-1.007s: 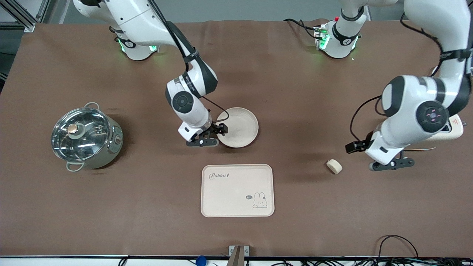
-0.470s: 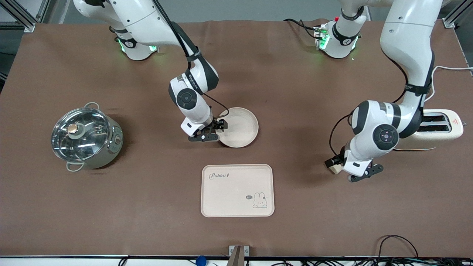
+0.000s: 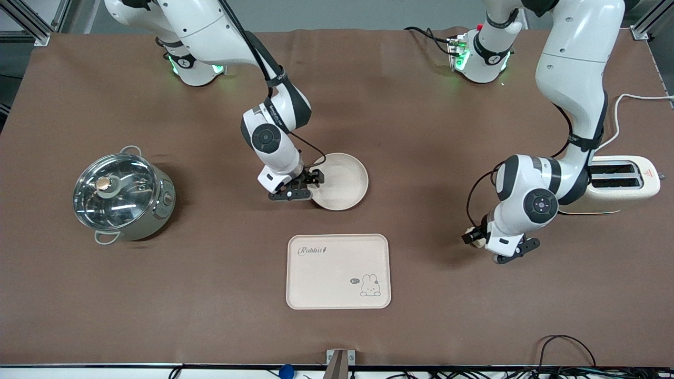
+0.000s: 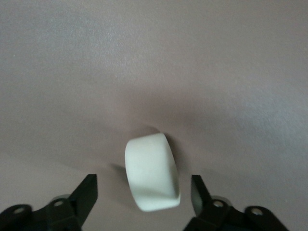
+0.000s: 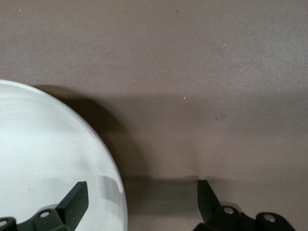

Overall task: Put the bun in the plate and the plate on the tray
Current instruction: 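Carry the bun with the left gripper over the white plate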

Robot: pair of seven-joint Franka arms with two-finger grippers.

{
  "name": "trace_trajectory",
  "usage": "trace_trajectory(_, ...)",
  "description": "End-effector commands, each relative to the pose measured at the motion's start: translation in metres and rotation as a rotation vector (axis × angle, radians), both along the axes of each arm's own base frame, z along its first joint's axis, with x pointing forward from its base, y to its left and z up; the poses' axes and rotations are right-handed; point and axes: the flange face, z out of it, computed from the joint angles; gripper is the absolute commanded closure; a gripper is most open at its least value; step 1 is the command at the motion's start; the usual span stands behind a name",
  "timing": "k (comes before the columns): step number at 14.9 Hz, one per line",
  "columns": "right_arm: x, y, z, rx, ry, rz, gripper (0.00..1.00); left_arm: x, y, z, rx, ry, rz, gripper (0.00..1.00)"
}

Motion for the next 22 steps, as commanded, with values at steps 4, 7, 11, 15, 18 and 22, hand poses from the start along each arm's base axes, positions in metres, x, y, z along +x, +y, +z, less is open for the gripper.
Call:
trace_trajectory(4, -0.006, -0.004, 0.008, 0.012, -0.007, -0.012, 0.0, 0.015, -0.016, -0.002, -0.001, -0.028, 0.111, 0.67)
trace_trajectory(7, -0.005, -0.004, 0.009, 0.016, -0.016, -0.013, 0.0, 0.006, -0.066, 0.01, -0.015, -0.031, 0.19, 0.72)
trace_trajectory(11, -0.003, -0.003, 0.01, 0.025, -0.037, -0.016, 0.0, -0.018, -0.153, 0.043, -0.05, 0.004, 0.284, 0.71)
trace_trajectory(15, -0.004, -0.004, 0.009, 0.024, -0.035, -0.016, 0.0, -0.052, -0.239, 0.057, -0.11, 0.038, 0.404, 0.71)
trace_trajectory(18, -0.006, -0.005, 0.009, 0.018, -0.023, -0.015, 0.0, -0.082, -0.291, 0.06, -0.123, 0.054, 0.454, 0.71)
trace_trajectory(22, -0.006, -0.013, 0.005, 0.012, -0.02, -0.025, 0.0, -0.117, -0.34, 0.051, -0.184, 0.122, 0.477, 0.69)
